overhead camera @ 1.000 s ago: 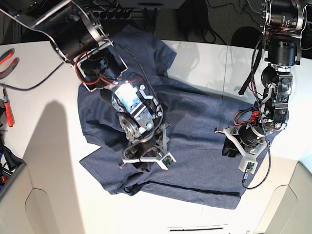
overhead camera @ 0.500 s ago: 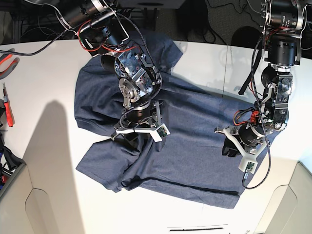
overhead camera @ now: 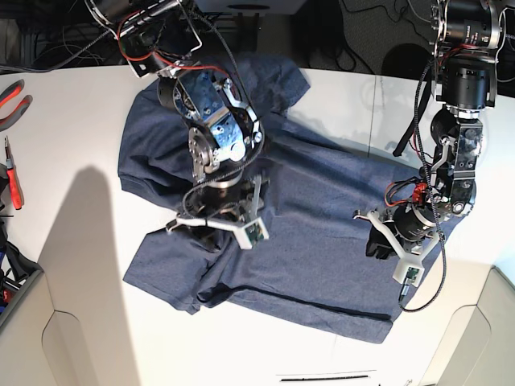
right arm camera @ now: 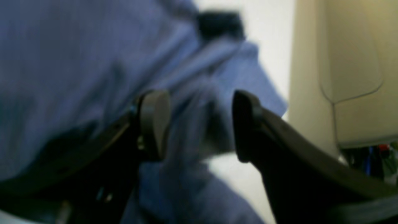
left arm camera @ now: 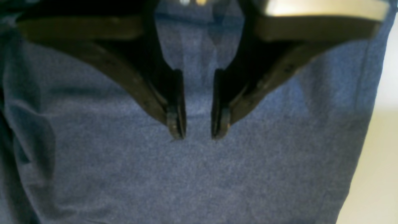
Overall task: Layout the t-shirt on the table in an organized manner, then fold the t-shirt properly
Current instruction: 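Drag the lifted hem with the right gripper toward the left gripper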
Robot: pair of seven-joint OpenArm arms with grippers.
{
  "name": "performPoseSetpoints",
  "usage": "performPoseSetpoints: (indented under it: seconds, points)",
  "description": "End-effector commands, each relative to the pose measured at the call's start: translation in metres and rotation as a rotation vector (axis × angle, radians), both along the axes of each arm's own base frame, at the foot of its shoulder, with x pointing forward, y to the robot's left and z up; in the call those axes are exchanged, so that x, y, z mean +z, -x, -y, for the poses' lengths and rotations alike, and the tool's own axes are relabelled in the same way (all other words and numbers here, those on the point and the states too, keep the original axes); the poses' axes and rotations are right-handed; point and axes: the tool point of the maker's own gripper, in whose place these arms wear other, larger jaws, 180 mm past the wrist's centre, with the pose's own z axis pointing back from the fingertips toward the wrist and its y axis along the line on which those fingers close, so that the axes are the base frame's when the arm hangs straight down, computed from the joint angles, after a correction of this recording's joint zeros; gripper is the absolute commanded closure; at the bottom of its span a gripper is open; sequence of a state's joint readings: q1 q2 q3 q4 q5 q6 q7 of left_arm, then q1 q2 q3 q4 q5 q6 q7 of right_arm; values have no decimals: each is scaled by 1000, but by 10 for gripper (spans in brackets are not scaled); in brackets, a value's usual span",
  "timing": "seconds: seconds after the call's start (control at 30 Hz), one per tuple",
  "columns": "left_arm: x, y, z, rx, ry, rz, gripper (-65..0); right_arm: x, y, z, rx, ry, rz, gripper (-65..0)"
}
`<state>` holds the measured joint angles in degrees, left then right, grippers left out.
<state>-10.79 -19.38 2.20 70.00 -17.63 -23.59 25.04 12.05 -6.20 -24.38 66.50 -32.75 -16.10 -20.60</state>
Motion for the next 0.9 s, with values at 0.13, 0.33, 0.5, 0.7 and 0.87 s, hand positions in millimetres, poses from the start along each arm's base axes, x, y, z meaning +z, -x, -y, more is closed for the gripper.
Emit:
performPoseSetpoints:
  seconds: [0.13,0.33,0.5,0.7,0.87]
  points:
    - [19,-13,-3,4,7,60,-180,45,-27,2,-78,-185,90,-321]
    - [19,-13,-3,4,8,60,-180,47,-53,55,-344,-596,42,-321]
    - [19,-13,-3,4,8,61,-180,43,-60,126,-546,-942,66,-321]
    - [23,-15,-2,6,20,80,-180,9,-45,185,-712,-1192,77,-321]
    - [23,-15,0,5,25,83,-180,-40,-34,189,-782,-1236,8,-321]
